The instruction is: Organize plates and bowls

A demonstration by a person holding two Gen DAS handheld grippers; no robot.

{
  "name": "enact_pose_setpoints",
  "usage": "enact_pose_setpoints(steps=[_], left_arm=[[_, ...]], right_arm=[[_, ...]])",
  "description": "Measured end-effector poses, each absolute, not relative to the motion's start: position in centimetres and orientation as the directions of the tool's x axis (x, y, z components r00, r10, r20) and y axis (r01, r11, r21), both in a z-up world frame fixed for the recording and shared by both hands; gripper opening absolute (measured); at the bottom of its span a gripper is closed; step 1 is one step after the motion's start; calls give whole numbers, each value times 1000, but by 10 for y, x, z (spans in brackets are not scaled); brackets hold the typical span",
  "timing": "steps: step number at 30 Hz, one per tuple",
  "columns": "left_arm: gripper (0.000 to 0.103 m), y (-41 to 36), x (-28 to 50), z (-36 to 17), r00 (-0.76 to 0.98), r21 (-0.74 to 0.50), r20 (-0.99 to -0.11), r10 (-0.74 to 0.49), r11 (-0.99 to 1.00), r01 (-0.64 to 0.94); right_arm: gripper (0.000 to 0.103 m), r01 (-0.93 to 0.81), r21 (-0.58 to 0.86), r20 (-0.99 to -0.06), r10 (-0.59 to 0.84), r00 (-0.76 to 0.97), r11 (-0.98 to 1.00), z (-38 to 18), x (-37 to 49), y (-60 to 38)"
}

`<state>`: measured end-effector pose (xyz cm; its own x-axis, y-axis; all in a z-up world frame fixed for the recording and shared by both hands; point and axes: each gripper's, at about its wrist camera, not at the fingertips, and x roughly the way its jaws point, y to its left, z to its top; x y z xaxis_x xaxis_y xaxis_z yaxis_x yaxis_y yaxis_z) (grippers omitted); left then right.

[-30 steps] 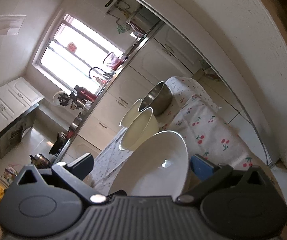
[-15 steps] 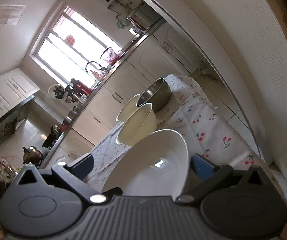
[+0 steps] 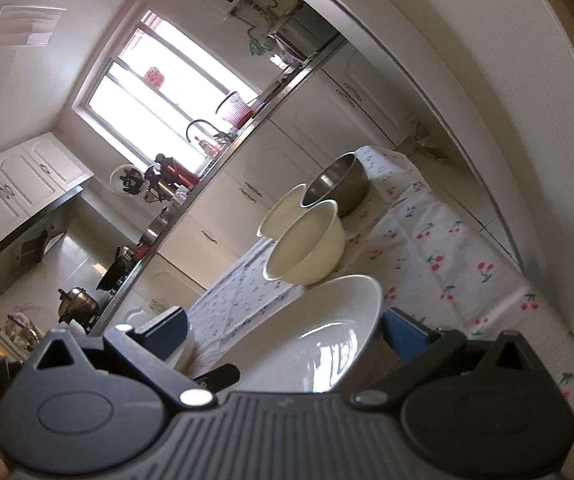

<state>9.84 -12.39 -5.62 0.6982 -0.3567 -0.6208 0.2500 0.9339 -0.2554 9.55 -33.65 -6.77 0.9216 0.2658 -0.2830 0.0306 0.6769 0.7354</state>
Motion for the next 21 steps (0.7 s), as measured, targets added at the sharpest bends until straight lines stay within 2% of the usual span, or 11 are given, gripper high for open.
enact_pose_setpoints(steps=[21], left_arm=[[27, -39, 69, -24, 777, -301, -558, -292, 944, 138]], right_arm=[[103, -129, 702, -247, 409, 879, 701, -36, 117, -262]])
